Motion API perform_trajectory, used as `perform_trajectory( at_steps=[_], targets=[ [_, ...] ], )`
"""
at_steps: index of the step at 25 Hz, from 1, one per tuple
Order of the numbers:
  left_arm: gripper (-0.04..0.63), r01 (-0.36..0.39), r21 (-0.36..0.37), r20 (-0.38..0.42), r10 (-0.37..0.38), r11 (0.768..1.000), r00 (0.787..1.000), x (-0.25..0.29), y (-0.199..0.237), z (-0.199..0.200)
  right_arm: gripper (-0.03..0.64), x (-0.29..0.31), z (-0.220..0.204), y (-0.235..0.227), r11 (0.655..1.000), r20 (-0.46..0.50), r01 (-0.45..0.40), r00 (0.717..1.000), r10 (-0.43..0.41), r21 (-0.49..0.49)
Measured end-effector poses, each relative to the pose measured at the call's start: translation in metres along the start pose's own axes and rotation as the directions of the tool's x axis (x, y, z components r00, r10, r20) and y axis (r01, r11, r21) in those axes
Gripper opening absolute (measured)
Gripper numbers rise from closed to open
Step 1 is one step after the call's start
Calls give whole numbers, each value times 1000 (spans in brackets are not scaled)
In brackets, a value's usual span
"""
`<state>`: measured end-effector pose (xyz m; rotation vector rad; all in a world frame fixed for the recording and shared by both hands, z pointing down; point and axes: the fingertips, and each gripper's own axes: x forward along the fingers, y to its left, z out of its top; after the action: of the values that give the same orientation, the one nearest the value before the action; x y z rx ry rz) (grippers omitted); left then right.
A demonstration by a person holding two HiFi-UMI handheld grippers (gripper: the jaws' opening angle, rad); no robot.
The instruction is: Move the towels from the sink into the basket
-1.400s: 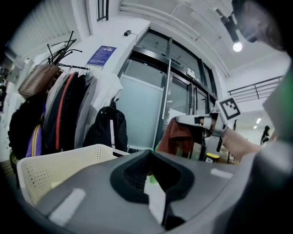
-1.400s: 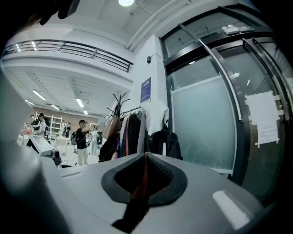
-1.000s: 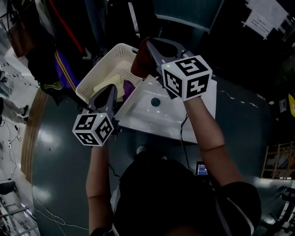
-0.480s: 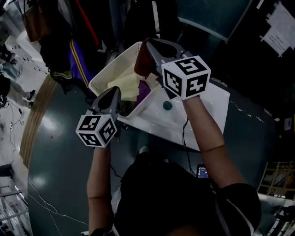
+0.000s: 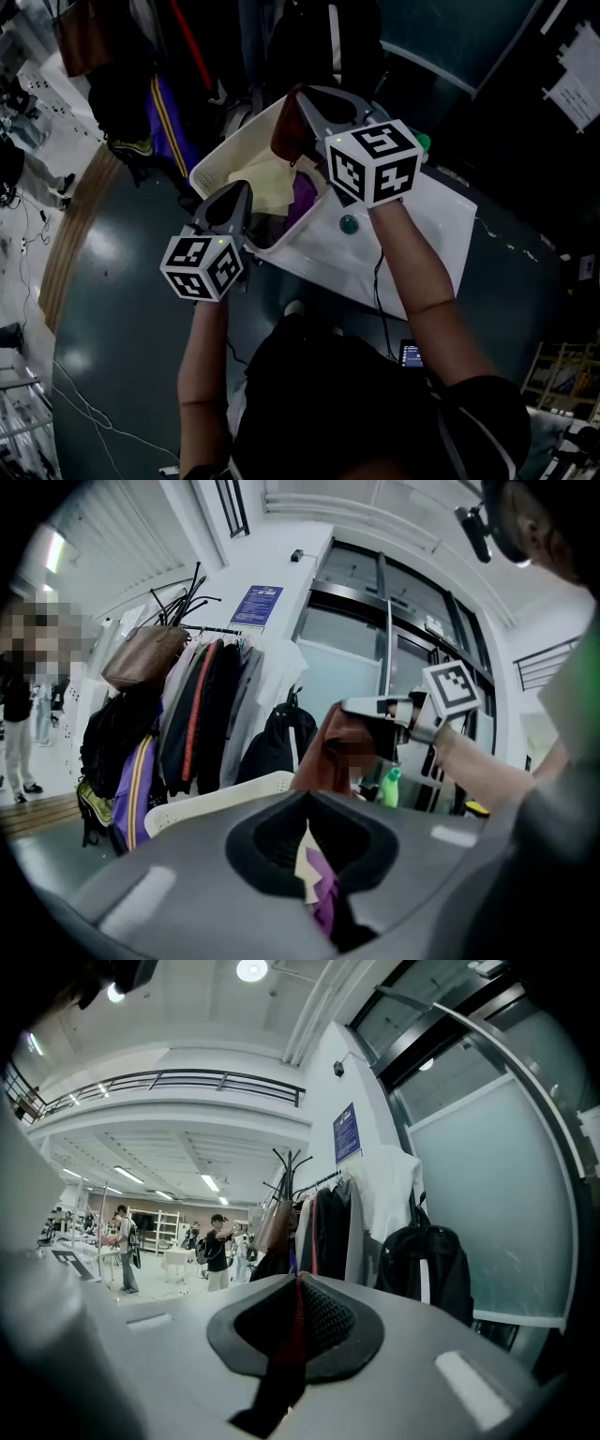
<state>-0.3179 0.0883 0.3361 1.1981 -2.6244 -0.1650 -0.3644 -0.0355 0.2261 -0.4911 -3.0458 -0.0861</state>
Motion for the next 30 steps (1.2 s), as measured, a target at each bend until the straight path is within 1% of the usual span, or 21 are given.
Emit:
perform_trajectory(
  at_steps=[7, 15, 19, 24, 30],
  targets=[
    [9, 17, -1, -14, -17, 1000, 1000, 18, 1, 0, 17, 17, -46, -9, 999, -97, -1, 995, 5, 42],
    [9, 24, -7, -26, -24, 1000, 999, 30, 4, -3, 24, 27, -92, -9, 999, -208, -9, 978, 20, 50],
    [9, 27, -8, -27, -27, 1000, 999, 34, 2, -2, 30, 28, -98, -10, 999, -225, -15, 974, 26, 51],
    [9, 24, -9, -26, -25, 1000, 999, 36, 2, -1, 61, 30, -100, -11, 999, -243, -30, 969, 37, 32],
    [9, 22, -13, -22, -22, 1000, 999, 36, 3, -1, 63, 27, -100, -9, 999, -233, -31, 972, 40, 43]
  ],
)
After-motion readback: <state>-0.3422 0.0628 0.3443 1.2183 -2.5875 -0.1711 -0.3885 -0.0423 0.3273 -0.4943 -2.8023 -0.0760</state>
